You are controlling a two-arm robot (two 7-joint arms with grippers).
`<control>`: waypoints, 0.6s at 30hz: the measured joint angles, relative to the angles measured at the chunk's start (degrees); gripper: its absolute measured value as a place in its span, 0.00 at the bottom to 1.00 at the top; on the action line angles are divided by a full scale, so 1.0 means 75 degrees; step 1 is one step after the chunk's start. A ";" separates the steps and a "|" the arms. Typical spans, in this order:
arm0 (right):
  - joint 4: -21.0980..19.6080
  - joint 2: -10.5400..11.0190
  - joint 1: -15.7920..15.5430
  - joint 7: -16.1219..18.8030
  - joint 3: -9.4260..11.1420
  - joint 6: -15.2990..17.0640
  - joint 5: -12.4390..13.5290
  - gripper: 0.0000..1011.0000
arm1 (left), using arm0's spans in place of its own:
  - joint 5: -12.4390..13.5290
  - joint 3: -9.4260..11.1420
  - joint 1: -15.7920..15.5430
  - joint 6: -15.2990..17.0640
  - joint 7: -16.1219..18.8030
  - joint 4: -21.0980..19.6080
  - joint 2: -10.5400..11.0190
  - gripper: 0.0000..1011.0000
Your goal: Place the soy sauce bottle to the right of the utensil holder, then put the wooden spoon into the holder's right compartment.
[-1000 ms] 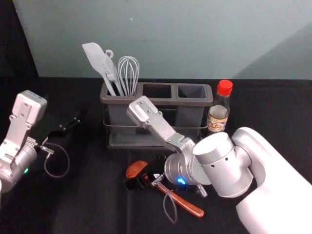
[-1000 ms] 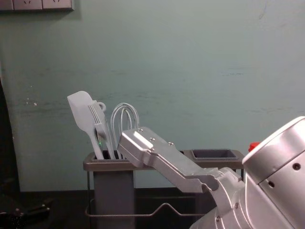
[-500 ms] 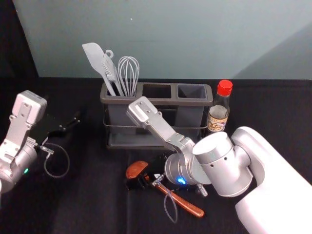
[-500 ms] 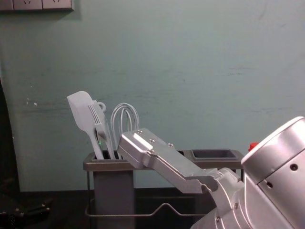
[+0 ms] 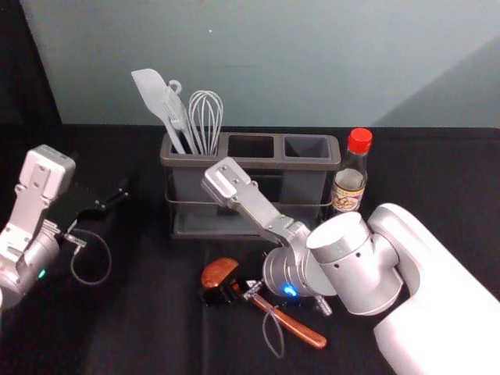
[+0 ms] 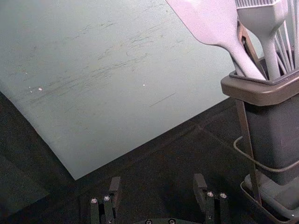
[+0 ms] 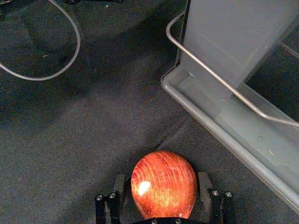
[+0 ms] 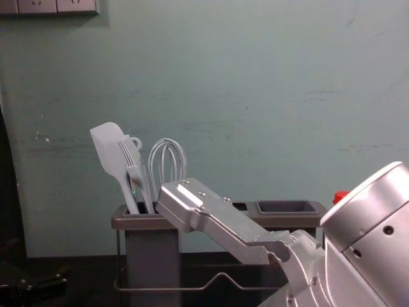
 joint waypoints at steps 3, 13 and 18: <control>0.0006 -0.0027 -0.0020 0.0005 0.0029 -0.0004 -0.0046 0.92 | 0.0000 0.0000 0.0000 0.0000 0.0000 0.0000 0.0000 0.99; -0.0152 -0.0052 -0.0110 0.0076 0.0127 0.0046 -0.0181 0.83 | 0.0000 0.0000 0.0000 0.0000 0.0000 0.0000 0.0000 0.99; -0.0401 0.0006 -0.0217 0.0135 0.0205 0.0079 -0.0253 0.83 | 0.0000 0.0000 0.0000 0.0000 0.0000 0.0000 0.0000 0.99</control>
